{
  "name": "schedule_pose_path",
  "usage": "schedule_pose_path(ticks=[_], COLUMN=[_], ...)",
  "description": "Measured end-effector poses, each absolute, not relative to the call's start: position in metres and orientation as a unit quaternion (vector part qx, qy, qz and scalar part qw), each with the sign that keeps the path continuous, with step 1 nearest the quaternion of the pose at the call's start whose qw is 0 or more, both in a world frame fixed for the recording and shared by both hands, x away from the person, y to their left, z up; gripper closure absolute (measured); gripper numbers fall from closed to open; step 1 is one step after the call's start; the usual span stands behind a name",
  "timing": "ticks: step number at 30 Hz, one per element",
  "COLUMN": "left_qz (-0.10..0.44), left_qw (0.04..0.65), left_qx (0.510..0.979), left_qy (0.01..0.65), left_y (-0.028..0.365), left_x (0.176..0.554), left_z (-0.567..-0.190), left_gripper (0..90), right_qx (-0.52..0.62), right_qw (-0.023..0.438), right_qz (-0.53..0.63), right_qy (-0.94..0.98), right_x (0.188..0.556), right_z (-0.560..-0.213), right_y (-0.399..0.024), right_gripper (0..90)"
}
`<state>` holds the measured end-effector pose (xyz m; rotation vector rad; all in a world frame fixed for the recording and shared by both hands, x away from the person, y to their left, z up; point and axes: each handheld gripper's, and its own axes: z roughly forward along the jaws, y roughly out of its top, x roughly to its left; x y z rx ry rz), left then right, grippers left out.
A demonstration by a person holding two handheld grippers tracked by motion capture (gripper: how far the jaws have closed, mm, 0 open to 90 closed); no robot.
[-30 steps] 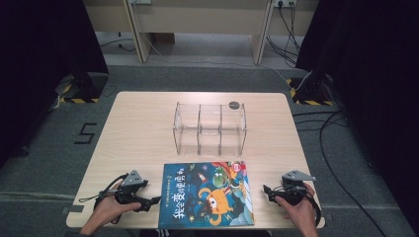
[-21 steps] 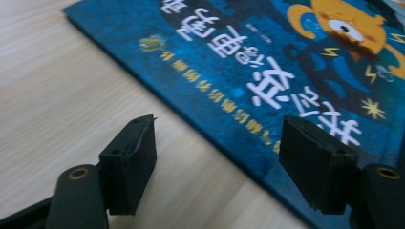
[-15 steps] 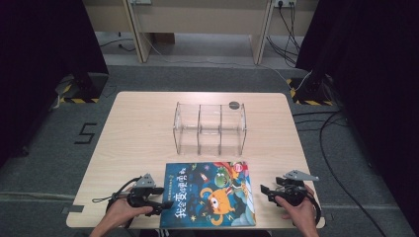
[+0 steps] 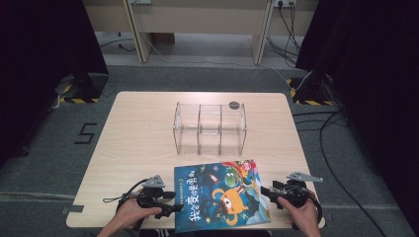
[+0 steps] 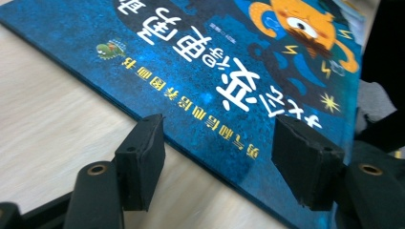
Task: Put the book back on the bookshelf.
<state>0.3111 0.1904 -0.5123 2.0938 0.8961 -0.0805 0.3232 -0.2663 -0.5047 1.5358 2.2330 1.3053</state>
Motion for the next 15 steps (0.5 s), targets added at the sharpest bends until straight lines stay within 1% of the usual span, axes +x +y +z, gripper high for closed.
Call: schedule_pose_path(ticks=[4, 7, 11, 12, 13, 15], left_qz=[-0.039, -0.036, -0.033, -0.032, -0.032, -0.034], left_qw=[0.42, 0.421, 0.421, 0.422, 0.421, 0.422], left_qx=[0.836, 0.838, 0.838, 0.838, 0.838, 0.836], left_qy=[0.352, 0.346, 0.345, 0.344, 0.346, 0.349], left_y=[0.181, 0.177, 0.174, 0.174, 0.172, 0.172], left_x=[0.312, 0.313, 0.314, 0.314, 0.314, 0.314], left_z=[-0.513, -0.513, -0.513, -0.513, -0.513, -0.513], left_gripper=[36.4, 36.6, 36.1, 36.1, 35.0, 34.9], right_qx=[0.511, 0.51, 0.516, 0.519, 0.533, 0.546], right_qw=[0.058, 0.061, 0.055, 0.047, 0.031, 0.022], right_qz=[0.428, 0.425, 0.424, 0.432, 0.447, 0.456], right_qy=[0.743, 0.745, 0.743, 0.736, 0.718, 0.703], right_x=[0.324, 0.326, 0.328, 0.33, 0.33, 0.33], right_z=[-0.508, -0.509, -0.511, -0.512, -0.514, -0.515], right_y=[-0.266, -0.265, -0.262, -0.262, -0.26, -0.262], right_gripper=[36.6, 37.8, 39.2, 40.0, 37.9, 37.5])
